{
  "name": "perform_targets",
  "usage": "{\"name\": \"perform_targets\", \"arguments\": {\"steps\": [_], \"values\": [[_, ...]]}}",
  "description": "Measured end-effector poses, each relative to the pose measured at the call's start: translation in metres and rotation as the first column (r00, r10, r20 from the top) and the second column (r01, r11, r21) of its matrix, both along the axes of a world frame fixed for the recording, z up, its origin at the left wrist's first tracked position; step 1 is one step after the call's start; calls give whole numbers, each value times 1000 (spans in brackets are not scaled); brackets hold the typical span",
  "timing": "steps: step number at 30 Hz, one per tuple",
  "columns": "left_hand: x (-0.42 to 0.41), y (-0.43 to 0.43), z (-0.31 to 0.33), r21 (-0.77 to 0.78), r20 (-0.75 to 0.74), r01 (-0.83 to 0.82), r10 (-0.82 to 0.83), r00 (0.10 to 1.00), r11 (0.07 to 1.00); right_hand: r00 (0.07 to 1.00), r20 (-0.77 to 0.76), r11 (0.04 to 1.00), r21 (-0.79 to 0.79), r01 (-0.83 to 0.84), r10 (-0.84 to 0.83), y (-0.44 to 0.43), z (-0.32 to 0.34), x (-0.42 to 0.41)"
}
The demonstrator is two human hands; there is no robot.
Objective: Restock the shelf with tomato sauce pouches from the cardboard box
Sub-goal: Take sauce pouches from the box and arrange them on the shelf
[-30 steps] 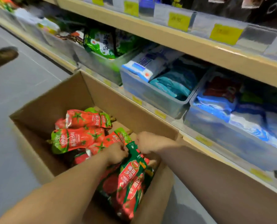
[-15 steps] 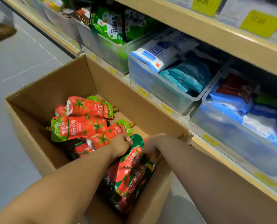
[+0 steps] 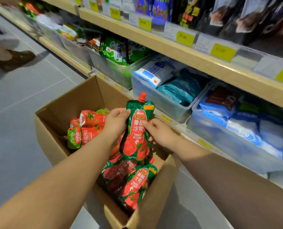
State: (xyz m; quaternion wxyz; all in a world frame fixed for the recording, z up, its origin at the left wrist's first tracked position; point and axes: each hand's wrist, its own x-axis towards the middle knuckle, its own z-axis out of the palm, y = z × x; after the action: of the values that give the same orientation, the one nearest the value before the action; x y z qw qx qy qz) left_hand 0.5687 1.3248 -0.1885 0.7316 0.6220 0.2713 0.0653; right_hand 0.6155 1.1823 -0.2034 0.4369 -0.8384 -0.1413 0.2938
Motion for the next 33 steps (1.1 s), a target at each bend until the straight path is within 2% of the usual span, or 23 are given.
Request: {"name": "perform_targets", "arguments": {"steps": [4,7,12,15,17,19,21,23,24,27,31,33], "values": [[13,-28,58,40,62,38,-41,997,998,997,27,988,138,70,-75,-34,50,0],[23,-57,106,61,96,93,-99,990,994,986,112,972,211,98,-124,-71,94,0],[44,-112,169,-24,160,260,-253,954,965,941,199,933,293,209,-273,-125,151,0],[61,-151,198,52,152,359,-363,919,932,911,185,895,334,294,-369,-166,176,1],[72,-179,210,166,143,393,-417,898,904,881,202,877,331,349,-427,-195,189,2],[79,-212,218,331,124,464,-525,842,822,828,239,841,346,415,-507,-226,202,1],[83,-243,222,496,66,540,-650,757,680,764,256,797,328,507,-592,-254,215,2],[86,-272,226,589,6,575,-715,699,568,717,260,759,310,573,-647,-285,226,4],[89,-283,227,595,-3,579,-718,696,558,708,247,747,304,591,-661,-296,231,4],[97,-316,233,487,26,610,-708,705,625,663,250,708,262,656,-706,-328,246,9],[114,-350,244,441,94,580,-678,729,685,471,277,540,289,791,-838,-355,260,36],[125,-364,252,428,151,563,-671,726,707,442,360,535,221,815,-822,-363,269,54]]}}
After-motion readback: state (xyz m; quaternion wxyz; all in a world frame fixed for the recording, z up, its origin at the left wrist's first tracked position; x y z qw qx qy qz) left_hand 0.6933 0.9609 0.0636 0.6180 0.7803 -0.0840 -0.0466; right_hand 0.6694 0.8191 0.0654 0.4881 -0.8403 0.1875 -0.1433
